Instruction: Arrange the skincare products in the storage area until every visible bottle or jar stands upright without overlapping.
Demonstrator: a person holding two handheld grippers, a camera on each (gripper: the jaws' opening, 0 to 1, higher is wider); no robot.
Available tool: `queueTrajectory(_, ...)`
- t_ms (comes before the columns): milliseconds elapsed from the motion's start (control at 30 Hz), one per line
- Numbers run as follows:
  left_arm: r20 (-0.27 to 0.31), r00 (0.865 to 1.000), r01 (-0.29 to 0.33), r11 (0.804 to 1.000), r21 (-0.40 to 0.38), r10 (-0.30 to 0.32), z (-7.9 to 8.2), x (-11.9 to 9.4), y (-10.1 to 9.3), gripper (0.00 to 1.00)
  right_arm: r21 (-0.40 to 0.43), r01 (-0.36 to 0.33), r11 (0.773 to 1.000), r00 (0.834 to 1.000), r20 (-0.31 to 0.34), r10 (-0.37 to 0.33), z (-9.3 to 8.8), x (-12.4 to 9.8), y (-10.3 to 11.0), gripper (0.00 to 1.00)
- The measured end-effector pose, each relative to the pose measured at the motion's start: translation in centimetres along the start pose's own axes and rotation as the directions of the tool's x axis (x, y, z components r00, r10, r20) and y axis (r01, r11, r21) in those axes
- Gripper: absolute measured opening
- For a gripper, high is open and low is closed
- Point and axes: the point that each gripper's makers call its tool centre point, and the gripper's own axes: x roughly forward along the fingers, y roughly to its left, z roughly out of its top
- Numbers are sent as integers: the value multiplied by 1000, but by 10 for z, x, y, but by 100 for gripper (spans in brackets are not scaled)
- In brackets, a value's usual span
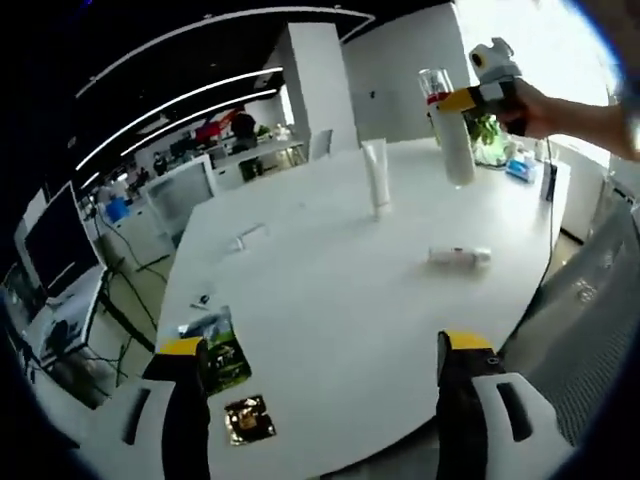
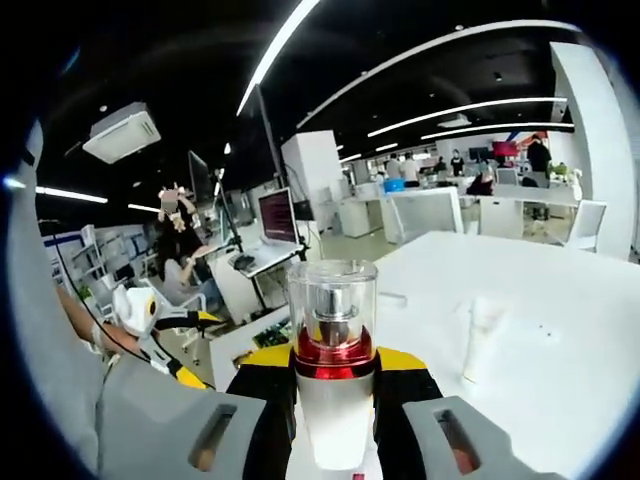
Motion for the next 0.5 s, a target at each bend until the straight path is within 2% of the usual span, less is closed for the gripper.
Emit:
queueTrajectory(67,-40,999,3,1000,7,-3,-7,2,-1,90,7,2,1000,1000,-1,-2,-3,-1,-2,21)
queueTrajectory(100,-43,999,3,1000,20,-2,-7,2,-2,91,12,4,1000,1000,-2,-4,-5,-1,-3,21)
queueTrajectory(200,-49,999,-9,993,120,15,-8,2,-1,94,35,19,999,1000,-8,-19,-13,-1,-8,21)
queueTrajectory(267,-79,997,10,993,116,-1,-14,4,-6,94,44,34,998,999,-18,-33,-20,-1,-11,21)
queueTrajectory(367,-95,996,19,987,159,-3,-16,4,-8,95,51,54,997,998,-31,-52,-29,0,-19,21)
queueTrajectory(500,-125,992,41,983,177,-19,-22,6,-11,94,42,70,997,997,-43,-68,-36,1,-27,21)
